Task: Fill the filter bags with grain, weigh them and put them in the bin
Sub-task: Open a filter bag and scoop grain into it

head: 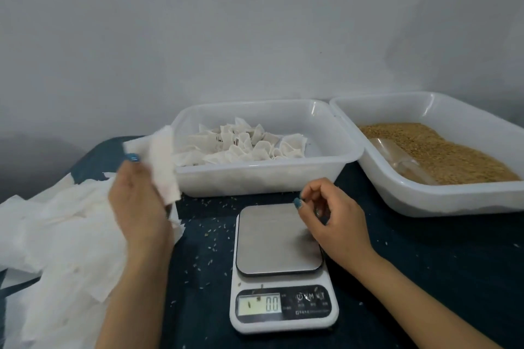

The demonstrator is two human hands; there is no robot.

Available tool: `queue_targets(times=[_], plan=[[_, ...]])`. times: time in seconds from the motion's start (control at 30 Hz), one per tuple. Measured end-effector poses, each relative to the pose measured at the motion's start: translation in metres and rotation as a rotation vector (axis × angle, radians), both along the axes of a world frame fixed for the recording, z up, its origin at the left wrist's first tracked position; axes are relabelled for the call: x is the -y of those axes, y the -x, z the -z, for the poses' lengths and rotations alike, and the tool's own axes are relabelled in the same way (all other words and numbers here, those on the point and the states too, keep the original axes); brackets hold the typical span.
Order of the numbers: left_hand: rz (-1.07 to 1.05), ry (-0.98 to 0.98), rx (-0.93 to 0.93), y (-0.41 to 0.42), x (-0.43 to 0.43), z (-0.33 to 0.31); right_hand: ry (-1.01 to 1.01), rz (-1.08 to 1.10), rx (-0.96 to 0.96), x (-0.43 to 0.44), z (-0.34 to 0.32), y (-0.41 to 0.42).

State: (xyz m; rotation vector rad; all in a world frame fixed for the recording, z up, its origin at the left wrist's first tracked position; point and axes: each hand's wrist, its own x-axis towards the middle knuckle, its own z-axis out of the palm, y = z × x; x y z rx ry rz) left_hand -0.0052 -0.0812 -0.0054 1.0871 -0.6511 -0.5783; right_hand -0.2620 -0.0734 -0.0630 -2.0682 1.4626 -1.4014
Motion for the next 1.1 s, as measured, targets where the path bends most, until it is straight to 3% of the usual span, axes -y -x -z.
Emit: queue_targets(times=[0.07,0.27,0.43,0.63,0.9,1.1], plan=[[0.139,-0.036,0.214,0.022,0.001,0.009,0.04,-0.055,-0.012,-0.002,-0.005,-0.003],[0.531,-0.013,0.463,0.065,-0.015,0.022,0.043,-0.245,-0.036,-0.01,-0.008,-0.012],[0.594,0.007,0.544,0.072,-0.019,0.028,-0.055,-0.214,0.084,-0.006,-0.004,-0.013],[0.693,-0.027,0.422,0.077,-0.018,0.031,-0.204,-0.276,0.365,-0.002,-0.007,-0.01],[0.665,-0.204,0.338,0.068,-0.015,0.026,-0.344,-0.376,0.361,0.001,-0.01,-0.003],[0.638,-0.155,0.194,0.066,-0.016,0.028,-0.37,-0.456,0.461,0.0,-0.013,-0.005]])
